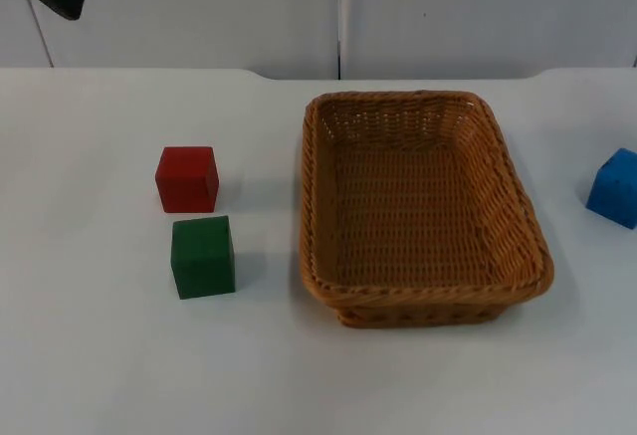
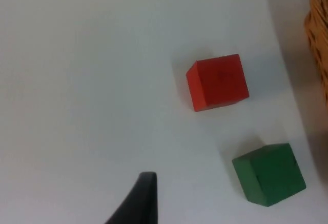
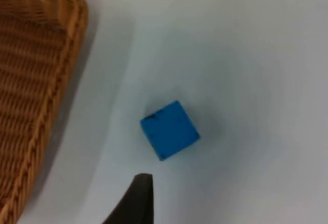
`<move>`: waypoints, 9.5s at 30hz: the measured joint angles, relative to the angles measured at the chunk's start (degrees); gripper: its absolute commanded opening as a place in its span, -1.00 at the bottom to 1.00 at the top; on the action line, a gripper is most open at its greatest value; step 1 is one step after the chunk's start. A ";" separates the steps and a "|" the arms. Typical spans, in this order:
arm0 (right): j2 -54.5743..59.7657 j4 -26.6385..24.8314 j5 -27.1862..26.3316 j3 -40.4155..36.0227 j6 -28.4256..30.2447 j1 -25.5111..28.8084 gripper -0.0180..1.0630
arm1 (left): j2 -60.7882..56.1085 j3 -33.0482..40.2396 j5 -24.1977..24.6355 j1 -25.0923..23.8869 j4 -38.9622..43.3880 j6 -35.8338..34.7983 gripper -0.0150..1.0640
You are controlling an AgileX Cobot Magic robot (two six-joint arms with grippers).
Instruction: Pick up one cube with each hand and place exactly two cubes into the same basket, leaving the remaining cube outside.
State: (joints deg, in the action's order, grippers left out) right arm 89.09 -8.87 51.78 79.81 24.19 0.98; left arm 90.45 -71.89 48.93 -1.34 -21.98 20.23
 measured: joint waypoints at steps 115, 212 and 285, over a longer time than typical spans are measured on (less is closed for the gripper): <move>30.90 5.41 -8.02 10.23 12.41 -7.31 -0.97 | 39.00 -25.69 -0.79 8.33 -1.57 -7.06 -0.88; 48.41 -0.20 -0.85 40.16 -5.39 -24.22 -0.97 | 33.23 -17.26 -7.41 32.46 1.21 -1.71 -0.88; 46.39 -0.46 -2.04 40.80 -4.49 -24.40 0.33 | 29.78 -17.16 -7.87 32.59 0.02 -1.13 0.42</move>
State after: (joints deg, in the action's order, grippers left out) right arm 135.48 -9.33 49.73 120.60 19.70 -23.42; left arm 120.23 -89.06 41.07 31.25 -21.96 19.10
